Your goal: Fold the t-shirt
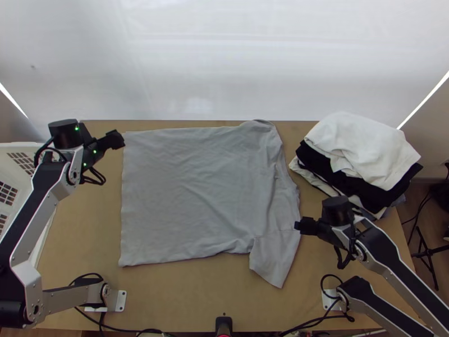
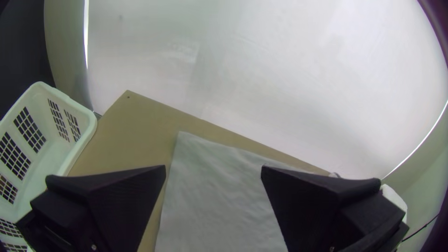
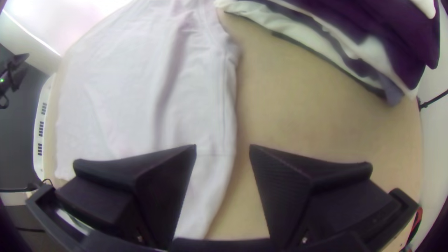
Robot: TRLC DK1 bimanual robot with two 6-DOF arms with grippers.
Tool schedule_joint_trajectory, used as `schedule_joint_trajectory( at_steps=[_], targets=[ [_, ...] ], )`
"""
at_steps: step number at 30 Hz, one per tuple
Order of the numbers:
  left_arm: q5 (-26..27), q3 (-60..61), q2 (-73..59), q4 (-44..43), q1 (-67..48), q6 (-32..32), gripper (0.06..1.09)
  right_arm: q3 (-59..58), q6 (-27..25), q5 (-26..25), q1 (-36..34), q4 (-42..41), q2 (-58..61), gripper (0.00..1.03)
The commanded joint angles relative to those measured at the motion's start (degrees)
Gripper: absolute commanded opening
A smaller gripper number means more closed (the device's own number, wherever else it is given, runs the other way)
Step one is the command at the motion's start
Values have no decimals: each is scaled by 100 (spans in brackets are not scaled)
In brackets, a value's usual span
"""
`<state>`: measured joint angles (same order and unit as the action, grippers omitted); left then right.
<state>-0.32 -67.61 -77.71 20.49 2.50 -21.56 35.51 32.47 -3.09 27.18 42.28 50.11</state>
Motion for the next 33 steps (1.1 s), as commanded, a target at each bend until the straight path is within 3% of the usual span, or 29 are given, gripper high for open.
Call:
schedule_joint_trajectory(
  at_steps=[1,29,33],
  targets=[
    [-39,231,248,25,13,20,105,-413,-4,46,-28,-141,-106,51],
    [-39,249,239,25,-4,135,105,-360,-4,54,226,-581,957,51],
    [-39,372,239,139,-4,328,105,-369,-12,46,218,-677,975,21]
  ],
)
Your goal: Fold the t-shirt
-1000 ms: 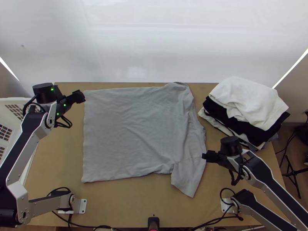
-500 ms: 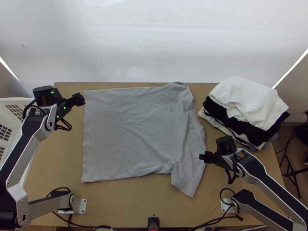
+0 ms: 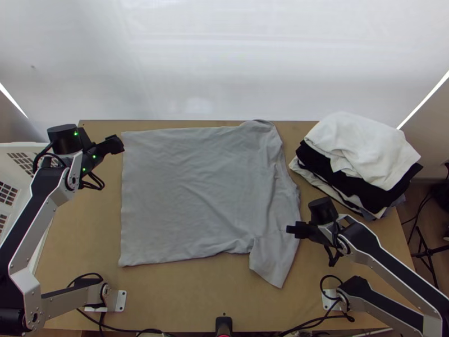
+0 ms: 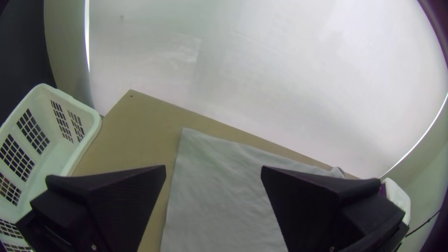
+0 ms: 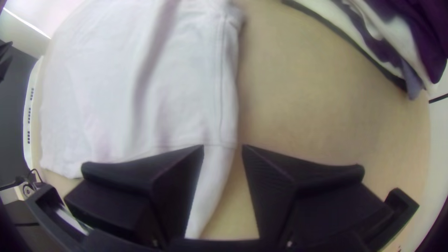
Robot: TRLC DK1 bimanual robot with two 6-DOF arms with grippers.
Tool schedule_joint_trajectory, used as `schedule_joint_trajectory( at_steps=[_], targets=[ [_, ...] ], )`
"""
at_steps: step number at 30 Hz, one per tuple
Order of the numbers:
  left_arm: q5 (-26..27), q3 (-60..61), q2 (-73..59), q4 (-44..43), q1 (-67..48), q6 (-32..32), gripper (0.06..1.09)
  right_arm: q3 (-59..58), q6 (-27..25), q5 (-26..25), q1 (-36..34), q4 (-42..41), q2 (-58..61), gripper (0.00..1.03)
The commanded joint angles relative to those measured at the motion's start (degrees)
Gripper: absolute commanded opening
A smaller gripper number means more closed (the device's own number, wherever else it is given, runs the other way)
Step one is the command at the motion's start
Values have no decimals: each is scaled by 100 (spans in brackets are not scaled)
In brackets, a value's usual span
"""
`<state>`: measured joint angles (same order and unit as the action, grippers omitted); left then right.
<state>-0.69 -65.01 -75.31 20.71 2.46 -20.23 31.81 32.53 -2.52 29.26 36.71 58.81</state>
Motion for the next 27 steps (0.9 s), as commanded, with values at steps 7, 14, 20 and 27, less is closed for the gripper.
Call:
schedule_joint_trajectory(
  at_steps=[7,14,20,27],
  targets=[
    [-81,384,104,1260,-79,1302,105,-8,-28,-11,1,-129,105,40],
    [-89,437,280,1348,167,1522,105,-8,-72,-2,1,-129,219,73],
    [-89,490,315,1383,167,1513,105,-17,-72,-11,10,-217,263,31],
    [-81,481,333,1682,176,1531,105,-26,-72,-11,-8,-313,395,21]
  ],
)
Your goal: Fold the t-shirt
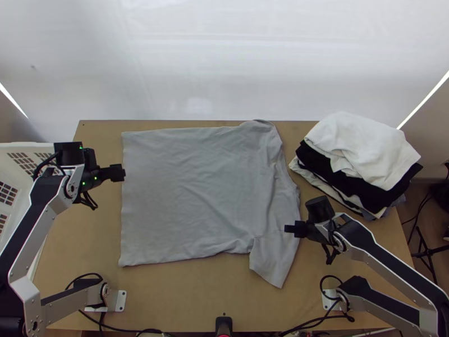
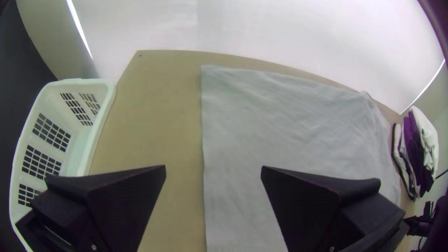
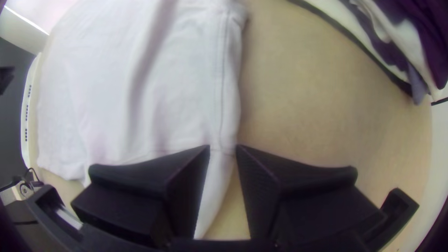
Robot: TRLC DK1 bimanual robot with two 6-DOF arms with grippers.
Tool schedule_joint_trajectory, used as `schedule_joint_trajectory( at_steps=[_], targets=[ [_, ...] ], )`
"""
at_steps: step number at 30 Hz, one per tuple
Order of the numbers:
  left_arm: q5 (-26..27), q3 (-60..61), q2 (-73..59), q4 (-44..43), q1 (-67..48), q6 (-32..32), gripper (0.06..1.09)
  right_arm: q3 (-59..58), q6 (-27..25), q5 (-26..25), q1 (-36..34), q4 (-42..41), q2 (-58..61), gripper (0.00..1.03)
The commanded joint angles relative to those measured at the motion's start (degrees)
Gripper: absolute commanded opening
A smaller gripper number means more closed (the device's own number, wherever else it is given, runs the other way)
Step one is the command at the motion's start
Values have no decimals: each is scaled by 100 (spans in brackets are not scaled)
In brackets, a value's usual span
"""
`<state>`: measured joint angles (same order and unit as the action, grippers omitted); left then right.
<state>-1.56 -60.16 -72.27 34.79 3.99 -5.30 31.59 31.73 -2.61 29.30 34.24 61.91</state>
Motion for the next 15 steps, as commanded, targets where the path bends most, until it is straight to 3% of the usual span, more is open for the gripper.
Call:
schedule_joint_trajectory(
  at_steps=[1,2,8,12,15],
  targets=[
    [7,-22,29,477,23,108,105,-4,9,-11,-12,-66,84,10],
    [7,-40,11,749,14,222,105,5,0,-38,-21,-66,76,3],
    [16,-13,20,2261,-153,899,105,-4,9,-46,-47,-66,23,3],
    [-2,277,213,2437,-188,1435,105,-4,9,-55,-47,-66,23,3],
    [-2,365,292,3140,-232,1804,105,-13,0,-55,-47,-49,-56,3]
  ],
)
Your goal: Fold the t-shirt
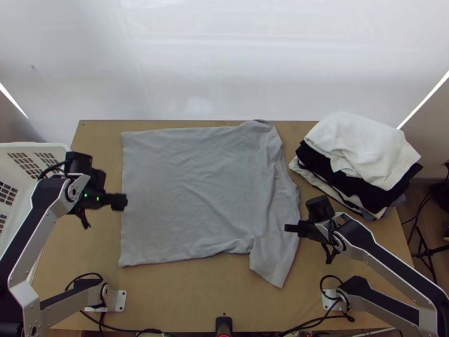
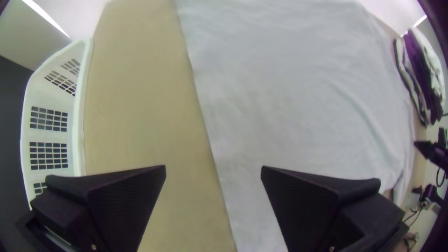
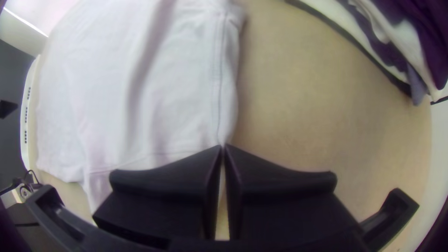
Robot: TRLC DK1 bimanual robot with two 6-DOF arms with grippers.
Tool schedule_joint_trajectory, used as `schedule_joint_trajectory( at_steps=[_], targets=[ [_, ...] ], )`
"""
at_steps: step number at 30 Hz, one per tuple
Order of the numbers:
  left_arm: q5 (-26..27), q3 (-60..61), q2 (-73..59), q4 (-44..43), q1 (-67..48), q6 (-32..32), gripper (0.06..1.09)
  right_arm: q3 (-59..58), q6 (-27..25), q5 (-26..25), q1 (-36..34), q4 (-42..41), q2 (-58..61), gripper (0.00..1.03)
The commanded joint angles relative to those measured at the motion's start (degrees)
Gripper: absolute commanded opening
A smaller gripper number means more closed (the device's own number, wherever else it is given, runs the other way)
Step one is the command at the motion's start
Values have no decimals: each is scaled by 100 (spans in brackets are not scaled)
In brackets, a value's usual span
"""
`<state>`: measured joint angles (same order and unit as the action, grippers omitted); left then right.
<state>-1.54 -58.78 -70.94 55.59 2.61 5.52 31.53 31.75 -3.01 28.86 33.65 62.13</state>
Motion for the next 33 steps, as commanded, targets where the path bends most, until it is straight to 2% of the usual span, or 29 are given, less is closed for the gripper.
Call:
schedule_joint_trajectory(
  at_steps=[1,7,16,33],
  targets=[
    [-4,271,159,1261,-112,749,105,-24,-2,-16,-12,10,-113,3],
    [-57,684,317,1753,-129,951,104,-15,7,-16,-39,10,-148,3],
    [145,1677,282,1648,-780,292,104,-24,-2,-16,-47,54,-166,3],
    [180,1668,-526,1674,-1079,72,103,-6,7,-16,-56,63,-113,3]
  ],
)
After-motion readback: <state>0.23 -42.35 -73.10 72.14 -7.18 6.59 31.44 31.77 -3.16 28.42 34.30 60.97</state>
